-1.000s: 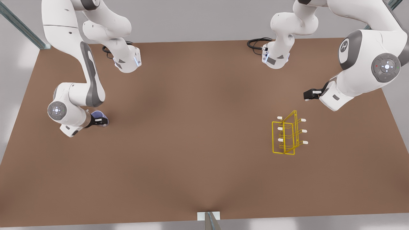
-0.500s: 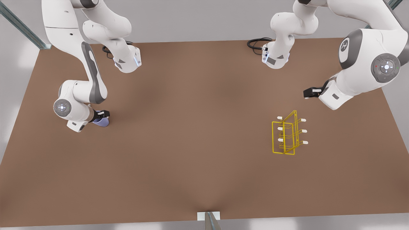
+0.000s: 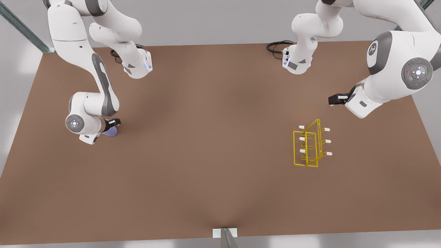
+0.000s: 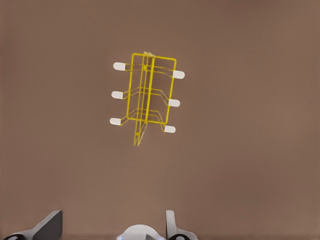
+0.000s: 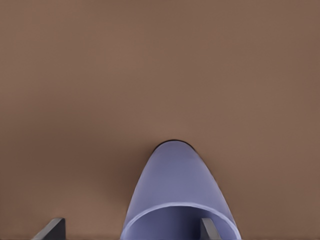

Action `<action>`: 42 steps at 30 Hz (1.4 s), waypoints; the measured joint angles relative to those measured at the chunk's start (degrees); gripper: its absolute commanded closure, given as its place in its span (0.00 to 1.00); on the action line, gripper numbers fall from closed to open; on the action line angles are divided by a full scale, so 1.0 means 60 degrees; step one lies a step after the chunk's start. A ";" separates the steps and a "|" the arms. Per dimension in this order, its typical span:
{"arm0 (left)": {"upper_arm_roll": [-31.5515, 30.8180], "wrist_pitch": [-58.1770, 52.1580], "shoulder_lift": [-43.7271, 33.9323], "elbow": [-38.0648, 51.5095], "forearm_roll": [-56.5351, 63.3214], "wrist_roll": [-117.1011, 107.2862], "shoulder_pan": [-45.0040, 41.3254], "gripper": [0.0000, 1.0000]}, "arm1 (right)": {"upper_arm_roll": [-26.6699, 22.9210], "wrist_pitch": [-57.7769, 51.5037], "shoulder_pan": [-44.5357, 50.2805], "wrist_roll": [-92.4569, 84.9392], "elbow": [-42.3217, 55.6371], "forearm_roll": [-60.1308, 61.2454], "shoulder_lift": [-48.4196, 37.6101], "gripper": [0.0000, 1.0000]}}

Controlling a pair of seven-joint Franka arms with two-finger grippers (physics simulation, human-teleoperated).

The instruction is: Place the cup on the cup holder

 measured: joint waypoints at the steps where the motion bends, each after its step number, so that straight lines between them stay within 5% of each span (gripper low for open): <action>1: 0.0000 -0.0006 -0.0002 -0.0003 -0.0001 0.0001 0.0002 0.00 | 0.0000 0.0010 0.0012 -0.0017 0.0001 -0.0016 0.0068 0.00; 15: 0.0015 -0.0141 -0.0011 0.0000 -0.0011 0.0008 0.0003 0.00 | 0.0011 0.0251 0.0131 0.0034 0.0106 -0.0538 0.0574 0.00; 16: 0.0015 -0.0144 -0.0011 0.0000 -0.0012 0.0008 0.0003 0.00 | 0.0013 0.0241 0.0132 0.0042 0.0105 -0.0550 0.0576 0.09; 17: 0.0015 -0.0146 -0.0011 0.0000 -0.0012 0.0008 0.0003 0.00 | 0.0013 0.0215 0.0131 0.0044 0.0105 -0.0552 0.0570 0.32; 19: 0.0015 -0.0149 -0.0011 0.0000 -0.0012 0.0008 0.0003 0.00 | 0.0013 0.0165 0.0132 0.0041 0.0105 -0.0544 0.0565 0.59; 22: 0.0015 -0.0156 -0.0011 0.0000 -0.0005 0.0006 0.0003 0.00 | 0.0013 0.0036 0.0132 -0.0018 0.0195 -0.0455 0.0575 0.73; 36: -0.0009 -0.0284 -0.0012 0.0612 -0.0018 -0.0004 -0.0035 0.00 | 0.0075 -0.0810 0.0401 -0.0021 0.1497 -0.0489 0.0590 0.79; 42: -0.0038 -0.0507 -0.0022 0.0868 -0.0286 -0.0012 -0.0043 0.00 | 0.0099 -0.1068 0.2427 -0.0020 0.3332 0.1143 0.0608 0.79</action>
